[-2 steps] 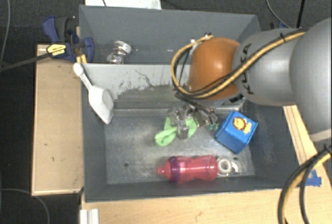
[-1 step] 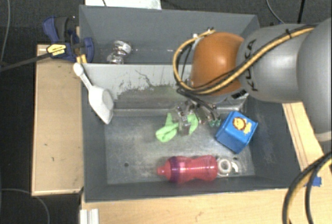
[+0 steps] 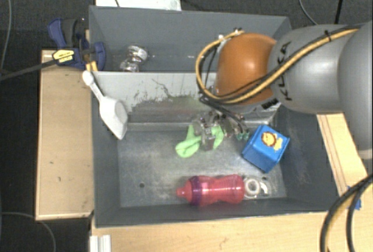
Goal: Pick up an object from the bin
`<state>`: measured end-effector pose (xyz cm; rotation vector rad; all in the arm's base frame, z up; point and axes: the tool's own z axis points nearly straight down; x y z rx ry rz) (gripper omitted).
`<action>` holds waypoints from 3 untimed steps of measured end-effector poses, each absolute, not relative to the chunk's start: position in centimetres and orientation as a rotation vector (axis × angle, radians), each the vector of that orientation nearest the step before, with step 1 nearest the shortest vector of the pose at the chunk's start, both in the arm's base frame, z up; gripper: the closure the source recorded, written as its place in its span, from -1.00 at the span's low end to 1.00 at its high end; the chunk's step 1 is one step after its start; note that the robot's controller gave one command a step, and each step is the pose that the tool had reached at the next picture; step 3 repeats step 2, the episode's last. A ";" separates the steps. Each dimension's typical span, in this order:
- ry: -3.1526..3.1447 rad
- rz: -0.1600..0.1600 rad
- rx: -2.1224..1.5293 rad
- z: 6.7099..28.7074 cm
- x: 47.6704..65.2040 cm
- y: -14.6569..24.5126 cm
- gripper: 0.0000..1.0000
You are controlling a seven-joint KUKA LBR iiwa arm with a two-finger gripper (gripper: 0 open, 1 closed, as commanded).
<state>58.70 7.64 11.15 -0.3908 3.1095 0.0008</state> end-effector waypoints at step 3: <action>3.120 0.000 -0.388 13.2 58.5 7.6 1.00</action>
Offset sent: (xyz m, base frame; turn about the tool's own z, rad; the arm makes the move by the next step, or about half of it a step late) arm -0.0001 -0.0002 0.0659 0.0000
